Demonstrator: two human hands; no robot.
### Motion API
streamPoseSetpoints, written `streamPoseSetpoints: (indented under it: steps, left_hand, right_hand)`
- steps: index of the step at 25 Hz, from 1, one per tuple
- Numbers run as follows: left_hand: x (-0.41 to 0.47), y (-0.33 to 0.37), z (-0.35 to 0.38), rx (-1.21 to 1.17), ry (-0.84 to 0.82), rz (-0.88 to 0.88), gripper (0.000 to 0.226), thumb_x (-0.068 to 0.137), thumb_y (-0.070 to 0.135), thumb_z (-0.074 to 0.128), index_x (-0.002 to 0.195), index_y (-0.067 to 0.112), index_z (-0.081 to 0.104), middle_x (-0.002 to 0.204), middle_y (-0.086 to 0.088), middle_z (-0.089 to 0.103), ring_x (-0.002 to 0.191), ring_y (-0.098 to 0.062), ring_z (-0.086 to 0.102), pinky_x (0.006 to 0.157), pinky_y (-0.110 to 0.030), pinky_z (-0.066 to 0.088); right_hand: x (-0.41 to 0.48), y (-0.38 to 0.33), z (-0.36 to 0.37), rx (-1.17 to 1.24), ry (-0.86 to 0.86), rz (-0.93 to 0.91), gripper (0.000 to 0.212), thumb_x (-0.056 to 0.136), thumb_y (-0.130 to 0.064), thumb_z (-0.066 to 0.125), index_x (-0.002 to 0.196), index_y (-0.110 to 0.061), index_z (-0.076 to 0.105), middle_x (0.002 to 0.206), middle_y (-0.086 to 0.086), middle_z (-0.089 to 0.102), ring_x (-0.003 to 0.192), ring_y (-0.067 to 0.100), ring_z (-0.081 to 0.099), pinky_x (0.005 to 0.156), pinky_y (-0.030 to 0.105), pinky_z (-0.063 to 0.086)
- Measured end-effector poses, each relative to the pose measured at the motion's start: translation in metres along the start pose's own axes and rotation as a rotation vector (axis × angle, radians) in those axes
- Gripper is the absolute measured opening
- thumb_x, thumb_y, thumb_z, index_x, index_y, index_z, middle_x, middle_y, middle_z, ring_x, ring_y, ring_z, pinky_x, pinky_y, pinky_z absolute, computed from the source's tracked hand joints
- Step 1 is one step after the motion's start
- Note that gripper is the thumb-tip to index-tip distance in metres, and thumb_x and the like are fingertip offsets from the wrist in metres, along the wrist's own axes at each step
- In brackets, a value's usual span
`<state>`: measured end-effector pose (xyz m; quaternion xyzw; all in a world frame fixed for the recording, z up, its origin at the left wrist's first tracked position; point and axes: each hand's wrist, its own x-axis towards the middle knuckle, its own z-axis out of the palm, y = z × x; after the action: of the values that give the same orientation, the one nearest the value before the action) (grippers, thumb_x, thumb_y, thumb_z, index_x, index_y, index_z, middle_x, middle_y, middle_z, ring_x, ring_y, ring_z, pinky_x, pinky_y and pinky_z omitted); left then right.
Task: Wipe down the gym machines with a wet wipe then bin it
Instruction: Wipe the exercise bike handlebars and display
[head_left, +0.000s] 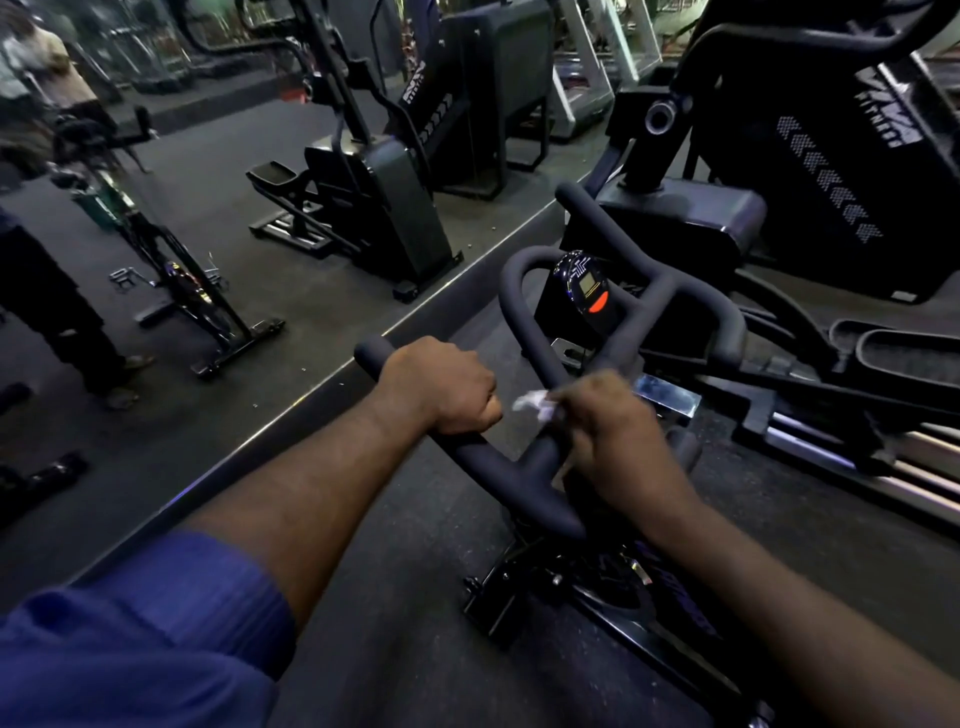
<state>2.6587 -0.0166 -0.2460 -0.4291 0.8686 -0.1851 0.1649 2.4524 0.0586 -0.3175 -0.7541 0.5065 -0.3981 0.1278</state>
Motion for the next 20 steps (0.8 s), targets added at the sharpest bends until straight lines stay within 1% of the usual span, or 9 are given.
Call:
streamPoseSetpoints:
  steps: [2, 4, 6, 9, 11, 13, 17, 18, 20]
  left_hand:
    - [-0.002, 0.003, 0.001, -0.011, 0.004, 0.002, 0.048, 0.098, 0.051, 0.031, 0.100, 0.026, 0.071, 0.104, -0.003, 0.073, 0.088, -0.030, 0.070, 0.066, -0.036, 0.040]
    - [-0.005, 0.002, 0.001, -0.032, 0.051, 0.007, 0.042, 0.098, 0.052, 0.032, 0.110, 0.027, 0.065, 0.107, -0.004, 0.072, 0.091, -0.032, 0.070, 0.066, -0.037, 0.037]
    - [-0.006, -0.001, 0.005, -0.051, 0.096, 0.013, 0.044, 0.098, 0.054, 0.032, 0.130, 0.031, 0.052, 0.113, -0.004, 0.071, 0.097, -0.033, 0.071, 0.065, -0.038, 0.035]
    - [-0.003, -0.002, 0.012, -0.082, 0.116, 0.031, 0.061, 0.098, 0.057, 0.028, 0.156, 0.040, 0.024, 0.123, 0.000, 0.069, 0.102, -0.030, 0.071, 0.065, -0.037, 0.036]
    - [-0.003, -0.001, 0.012, -0.085, 0.117, 0.040, 0.064, 0.098, 0.057, 0.026, 0.159, 0.042, 0.017, 0.124, 0.001, 0.069, 0.102, -0.028, 0.071, 0.065, -0.037, 0.035]
    - [-0.004, -0.001, 0.011, -0.085, 0.128, 0.042, 0.063, 0.098, 0.058, 0.026, 0.159, 0.042, 0.018, 0.124, 0.000, 0.069, 0.102, -0.028, 0.071, 0.065, -0.038, 0.036]
    - [-0.006, 0.000, 0.005, -0.067, 0.108, 0.020, 0.051, 0.101, 0.057, 0.028, 0.146, 0.035, 0.040, 0.117, -0.004, 0.071, 0.099, -0.031, 0.071, 0.066, -0.037, 0.035]
    - [-0.005, 0.000, 0.004, -0.060, 0.092, 0.011, 0.048, 0.101, 0.056, 0.029, 0.136, 0.031, 0.049, 0.113, -0.005, 0.071, 0.097, -0.032, 0.070, 0.065, -0.037, 0.035]
    - [-0.004, 0.000, 0.005, -0.051, 0.072, 0.000, 0.047, 0.100, 0.056, 0.028, 0.120, 0.026, 0.059, 0.104, -0.006, 0.071, 0.091, -0.031, 0.070, 0.064, -0.037, 0.036]
  right_hand:
    - [0.010, 0.010, 0.005, -0.073, 0.055, 0.100, 0.027, 0.087, 0.001, 0.068, 0.108, -0.013, 0.075, 0.103, 0.009, 0.057, 0.092, 0.025, 0.058, 0.083, 0.022, 0.041]
    - [-0.013, 0.004, 0.018, -0.154, -0.089, 0.015, 0.033, 0.080, 0.004, 0.067, 0.107, -0.016, 0.071, 0.108, 0.005, 0.052, 0.094, 0.026, 0.054, 0.080, 0.032, 0.044]
    - [-0.023, -0.002, 0.008, -0.114, -0.143, -0.092, 0.035, 0.076, 0.004, 0.060, 0.104, -0.015, 0.069, 0.108, 0.004, 0.053, 0.095, 0.015, 0.048, 0.083, 0.026, 0.041]
    - [0.025, 0.031, -0.012, -0.124, 0.160, 0.102, 0.027, 0.087, 0.003, 0.058, 0.107, -0.008, 0.071, 0.107, 0.012, 0.058, 0.097, 0.017, 0.054, 0.091, 0.016, 0.035]
    - [0.043, 0.043, -0.014, -0.150, 0.184, 0.248, 0.028, 0.090, 0.006, 0.061, 0.114, -0.006, 0.070, 0.115, 0.016, 0.056, 0.101, 0.031, 0.061, 0.097, 0.023, 0.040]
    - [0.022, 0.033, 0.000, -0.133, 0.122, 0.243, 0.030, 0.088, 0.007, 0.063, 0.115, -0.005, 0.069, 0.114, 0.016, 0.055, 0.100, 0.030, 0.061, 0.097, 0.028, 0.044]
    - [-0.028, -0.007, 0.009, -0.048, -0.038, 0.017, 0.026, 0.083, 0.003, 0.066, 0.104, -0.011, 0.071, 0.103, 0.002, 0.057, 0.093, 0.011, 0.053, 0.087, 0.009, 0.034]
    - [-0.019, 0.000, 0.005, -0.060, 0.023, 0.023, 0.025, 0.082, 0.002, 0.066, 0.103, -0.011, 0.071, 0.103, 0.001, 0.057, 0.092, 0.011, 0.052, 0.086, 0.009, 0.034]
    - [0.012, 0.024, -0.008, -0.090, 0.193, 0.194, 0.024, 0.083, 0.006, 0.065, 0.104, -0.006, 0.069, 0.107, 0.007, 0.054, 0.096, 0.015, 0.052, 0.089, 0.005, 0.031]
